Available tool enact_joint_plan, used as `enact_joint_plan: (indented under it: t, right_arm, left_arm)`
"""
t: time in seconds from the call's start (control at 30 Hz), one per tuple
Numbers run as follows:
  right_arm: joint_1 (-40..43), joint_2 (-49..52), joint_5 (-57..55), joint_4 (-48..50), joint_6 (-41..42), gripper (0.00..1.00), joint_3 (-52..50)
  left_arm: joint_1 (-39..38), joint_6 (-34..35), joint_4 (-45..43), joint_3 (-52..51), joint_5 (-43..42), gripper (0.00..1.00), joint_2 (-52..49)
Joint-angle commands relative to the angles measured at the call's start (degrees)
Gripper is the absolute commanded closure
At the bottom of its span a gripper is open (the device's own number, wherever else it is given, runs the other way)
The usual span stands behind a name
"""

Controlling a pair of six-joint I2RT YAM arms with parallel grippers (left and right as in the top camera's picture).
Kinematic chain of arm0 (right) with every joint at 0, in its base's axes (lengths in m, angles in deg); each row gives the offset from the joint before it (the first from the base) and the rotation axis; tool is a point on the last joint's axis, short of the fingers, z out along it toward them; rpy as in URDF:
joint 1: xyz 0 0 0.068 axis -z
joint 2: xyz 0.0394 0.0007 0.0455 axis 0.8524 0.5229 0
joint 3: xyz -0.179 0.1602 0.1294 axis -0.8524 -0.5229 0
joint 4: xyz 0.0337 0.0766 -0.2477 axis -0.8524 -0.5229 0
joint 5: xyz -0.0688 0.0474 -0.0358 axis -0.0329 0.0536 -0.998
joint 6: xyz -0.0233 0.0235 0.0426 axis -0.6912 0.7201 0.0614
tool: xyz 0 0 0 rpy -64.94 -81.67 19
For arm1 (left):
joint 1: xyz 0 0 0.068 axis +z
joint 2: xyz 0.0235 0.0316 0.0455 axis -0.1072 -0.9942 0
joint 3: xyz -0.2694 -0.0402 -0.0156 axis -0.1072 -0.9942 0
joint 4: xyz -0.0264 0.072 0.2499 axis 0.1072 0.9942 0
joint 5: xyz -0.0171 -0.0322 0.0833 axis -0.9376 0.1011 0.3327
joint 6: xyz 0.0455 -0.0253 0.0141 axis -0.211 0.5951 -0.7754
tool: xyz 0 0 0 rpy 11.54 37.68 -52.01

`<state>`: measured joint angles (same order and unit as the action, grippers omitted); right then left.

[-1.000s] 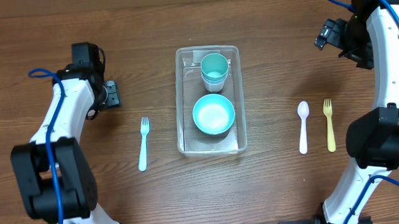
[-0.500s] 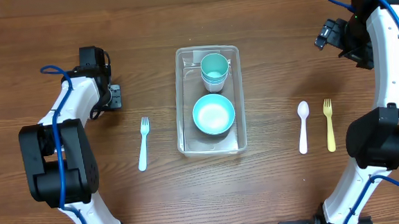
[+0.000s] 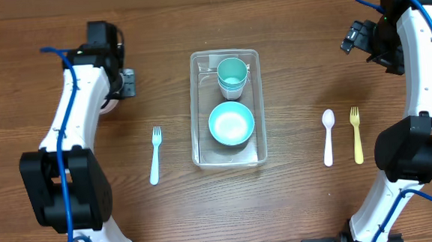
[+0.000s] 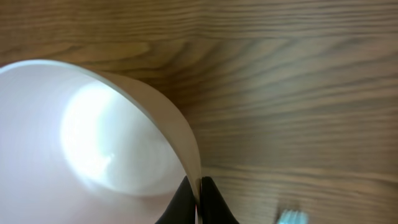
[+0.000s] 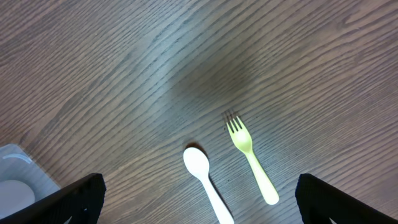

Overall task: Pack container
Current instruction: 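Grasp the white plate rim with the left gripper, then carry the white plate onto the stacked bowls and release it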

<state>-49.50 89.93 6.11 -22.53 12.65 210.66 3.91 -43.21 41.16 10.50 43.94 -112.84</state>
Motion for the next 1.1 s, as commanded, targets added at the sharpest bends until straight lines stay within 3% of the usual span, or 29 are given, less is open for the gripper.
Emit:
enact_joint_plan:
  t: [0.0, 0.23, 0.47, 1.07]
  right_arm:
    - [-0.04, -2.16, -0.20, 0.20, 0.28, 0.00, 1.42]
    - [-0.04, -2.16, -0.20, 0.22, 0.28, 0.00, 1.42]
    - [-0.04, -2.16, -0.20, 0.20, 0.28, 0.00, 1.42]
    - [-0.04, -2.16, -0.20, 0.20, 0.28, 0.00, 1.42]
  left_arm:
    - [-7.85, 1.25, 1.05, 1.73, 0.35, 0.96, 6.49]
    - [-27.21, 1.75, 2.69, 1.73, -0.07, 0.96, 15.15]
    - [-41.00, 5.64, 5.53, 1.16, -0.28, 0.96, 14.29]
    - [-44.72, 6.84, 3.23, -0.09, -4.87, 0.96, 6.05]
